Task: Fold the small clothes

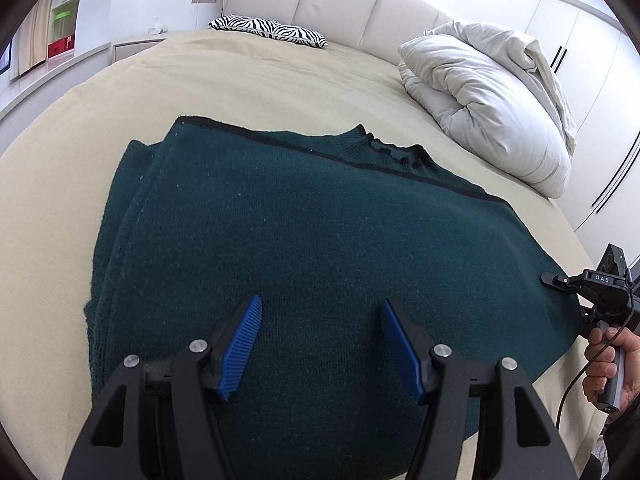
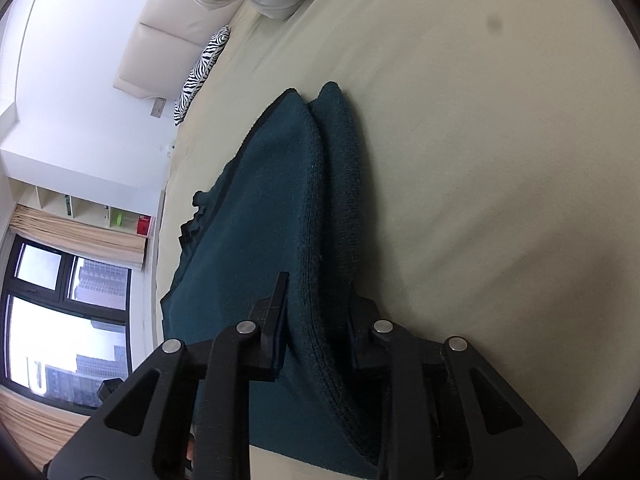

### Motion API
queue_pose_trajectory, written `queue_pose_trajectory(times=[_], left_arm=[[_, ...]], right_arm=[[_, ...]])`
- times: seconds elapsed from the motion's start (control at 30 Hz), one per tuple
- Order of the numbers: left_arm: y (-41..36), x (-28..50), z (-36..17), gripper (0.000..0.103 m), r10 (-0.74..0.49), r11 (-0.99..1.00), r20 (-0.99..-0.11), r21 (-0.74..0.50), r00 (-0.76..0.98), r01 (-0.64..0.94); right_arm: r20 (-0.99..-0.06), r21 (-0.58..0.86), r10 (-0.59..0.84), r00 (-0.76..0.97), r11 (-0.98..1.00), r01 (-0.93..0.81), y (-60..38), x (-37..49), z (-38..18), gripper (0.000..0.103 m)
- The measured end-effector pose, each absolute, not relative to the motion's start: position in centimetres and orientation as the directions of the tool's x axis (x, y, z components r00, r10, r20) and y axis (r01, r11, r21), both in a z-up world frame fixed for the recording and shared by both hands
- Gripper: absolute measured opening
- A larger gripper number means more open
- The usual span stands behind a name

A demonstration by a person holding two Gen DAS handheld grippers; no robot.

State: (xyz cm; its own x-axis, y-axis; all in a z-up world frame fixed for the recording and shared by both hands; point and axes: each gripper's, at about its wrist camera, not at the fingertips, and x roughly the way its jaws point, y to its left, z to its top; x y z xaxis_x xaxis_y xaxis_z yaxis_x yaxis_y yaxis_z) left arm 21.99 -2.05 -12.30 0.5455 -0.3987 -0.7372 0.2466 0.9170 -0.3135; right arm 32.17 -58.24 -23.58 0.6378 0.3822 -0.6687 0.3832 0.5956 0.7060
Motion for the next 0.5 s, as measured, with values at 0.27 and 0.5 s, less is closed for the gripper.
queue_pose_trajectory(times=[0.27,0.5], left_arm=[[-1.7,22.1,-12.5,0.063,-0.419,0.908,-0.729,-0.337,0.541,0.248],[-1.5,22.0,-12.6,0.063,-0.434,0.901,-0.721,-0.357,0.540,0.248]], right_arm=[[-0.685,0.665,0.318,0.656,0.640,0.385,-57.3,32.1,-22.9,0.016],[-0.741,0.575,0.244,0.625,0.711,0.405,-55.9,32.9,-21.5,0.015]])
